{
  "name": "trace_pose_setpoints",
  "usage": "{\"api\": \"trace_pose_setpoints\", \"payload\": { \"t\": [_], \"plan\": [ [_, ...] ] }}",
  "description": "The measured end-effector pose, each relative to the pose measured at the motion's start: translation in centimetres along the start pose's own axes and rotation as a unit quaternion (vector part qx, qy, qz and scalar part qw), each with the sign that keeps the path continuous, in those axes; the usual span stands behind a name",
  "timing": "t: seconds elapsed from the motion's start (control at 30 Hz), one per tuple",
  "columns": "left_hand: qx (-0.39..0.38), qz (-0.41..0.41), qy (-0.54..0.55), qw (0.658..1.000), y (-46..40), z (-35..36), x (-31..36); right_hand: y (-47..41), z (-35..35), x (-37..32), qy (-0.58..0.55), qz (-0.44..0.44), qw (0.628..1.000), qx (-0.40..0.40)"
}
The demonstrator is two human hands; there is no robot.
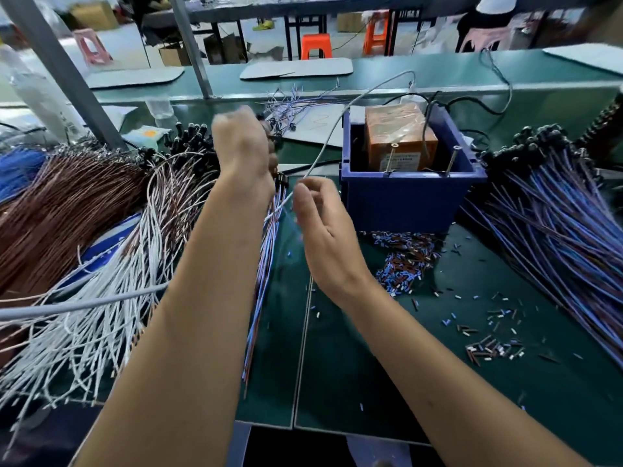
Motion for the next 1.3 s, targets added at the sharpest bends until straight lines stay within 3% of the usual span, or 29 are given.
{"api": "trace_pose_setpoints", "payload": {
  "t": [0.13, 0.3, 0.43, 0.57, 0.67, 0.73, 0.8, 0.87, 0.93, 1.03, 1.3],
  "plan": [
    [0.006, 0.07, 0.154, 0.985, 1.6, 2.5, 2.7, -0.3, -1.7, -2.2, -0.123, 0.014, 0.985, -0.116],
    [-0.052, 0.069, 0.208, 0.974, 3.0, 3.5, 4.3, -0.5, -9.9, -0.6, 0.004, -0.016, 0.992, -0.127],
    [-0.04, 0.037, 0.235, 0.97, 3.6, 3.6, 4.0, -0.1, -16.5, 2.6, 0.108, 0.0, 0.99, -0.093],
    [0.031, 0.172, 0.17, 0.97, 4.6, 3.0, 2.9, 0.7, -20.0, 4.1, 0.059, -0.019, 0.998, 0.029],
    [-0.005, 0.282, 0.069, 0.957, 6.9, 3.8, 0.5, 0.8, -20.3, 3.8, 0.031, -0.038, 0.995, 0.084],
    [-0.091, 0.396, -0.053, 0.912, 9.2, 5.1, -1.1, 0.8, -19.8, 3.8, 0.017, -0.029, 0.997, 0.067],
    [-0.189, 0.497, -0.18, 0.827, 11.1, 6.7, -3.1, 0.9, -19.3, 4.0, 0.021, -0.02, 0.999, 0.037],
    [-0.266, 0.527, -0.266, 0.762, 12.0, 7.7, -5.3, 1.0, -18.8, 4.1, 0.022, -0.019, 0.999, 0.018],
    [-0.316, 0.506, -0.318, 0.737, 12.4, 7.9, -7.5, 0.9, -18.6, 4.0, 0.011, -0.018, 1.0, 0.018],
    [-0.334, 0.454, -0.334, 0.755, 12.3, 7.1, -9.4, 0.9, -18.7, 4.2, -0.023, -0.01, 0.999, 0.044],
    [-0.285, 0.449, -0.304, 0.791, 11.1, 5.8, -9.9, 0.8, -19.5, 5.0, -0.039, 0.024, 0.992, 0.116]
  ]
}}
Point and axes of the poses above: each hand's wrist, its own y-axis away from the middle knuckle, its own z-axis out of the palm, x = y × z, the point moved 3 cm from there along -y, towards the middle knuckle, and after that the axes turned 3 degrees about z, right-handed, at the moved point
